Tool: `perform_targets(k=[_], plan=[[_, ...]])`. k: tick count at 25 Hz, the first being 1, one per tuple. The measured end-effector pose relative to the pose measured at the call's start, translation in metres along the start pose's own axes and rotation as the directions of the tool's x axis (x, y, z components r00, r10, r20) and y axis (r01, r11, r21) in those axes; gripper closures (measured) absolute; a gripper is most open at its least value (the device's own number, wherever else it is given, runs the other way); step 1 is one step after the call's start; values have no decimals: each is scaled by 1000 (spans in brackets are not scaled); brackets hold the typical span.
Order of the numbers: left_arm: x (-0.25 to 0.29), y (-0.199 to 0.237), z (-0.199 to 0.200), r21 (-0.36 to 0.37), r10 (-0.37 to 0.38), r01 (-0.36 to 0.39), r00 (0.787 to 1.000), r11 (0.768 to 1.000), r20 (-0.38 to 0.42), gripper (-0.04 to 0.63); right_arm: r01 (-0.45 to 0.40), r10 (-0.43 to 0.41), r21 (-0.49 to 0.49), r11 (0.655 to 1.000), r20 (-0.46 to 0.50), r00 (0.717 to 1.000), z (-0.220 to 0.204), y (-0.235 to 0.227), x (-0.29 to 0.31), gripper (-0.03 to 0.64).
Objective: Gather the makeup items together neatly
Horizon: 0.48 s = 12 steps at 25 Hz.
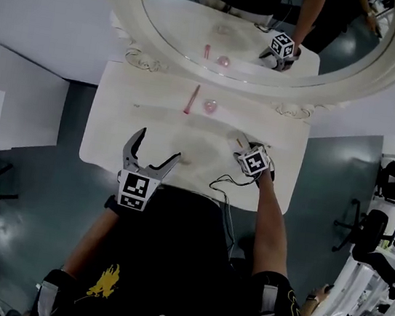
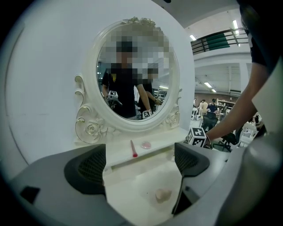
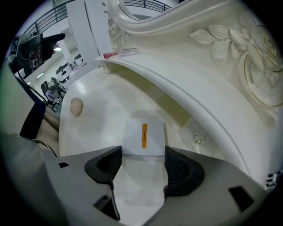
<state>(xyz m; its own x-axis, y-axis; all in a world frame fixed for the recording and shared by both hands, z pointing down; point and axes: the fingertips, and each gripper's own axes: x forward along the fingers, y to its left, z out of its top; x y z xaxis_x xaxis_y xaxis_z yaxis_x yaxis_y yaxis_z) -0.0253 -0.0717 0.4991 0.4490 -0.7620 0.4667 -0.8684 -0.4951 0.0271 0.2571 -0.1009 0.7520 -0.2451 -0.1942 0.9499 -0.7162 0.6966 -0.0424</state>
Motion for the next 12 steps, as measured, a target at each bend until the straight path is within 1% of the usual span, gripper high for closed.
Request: perform_targets(k=[3,7,12], plan=[[-1,4,-2,-6,-8,8,1000,1000,7,103,-6,6,-13,1000,-7,1000,-5,9,-3,299],[-1,8,-9,-32,-7,7,1000,999,4,103,-36,36,-73,997,1,999,-5,26,-7,300],[5,-1,-11,-25,-46,47,999,999,7,103,-32,34,-87,996,22,999,-9,26,-24,301]])
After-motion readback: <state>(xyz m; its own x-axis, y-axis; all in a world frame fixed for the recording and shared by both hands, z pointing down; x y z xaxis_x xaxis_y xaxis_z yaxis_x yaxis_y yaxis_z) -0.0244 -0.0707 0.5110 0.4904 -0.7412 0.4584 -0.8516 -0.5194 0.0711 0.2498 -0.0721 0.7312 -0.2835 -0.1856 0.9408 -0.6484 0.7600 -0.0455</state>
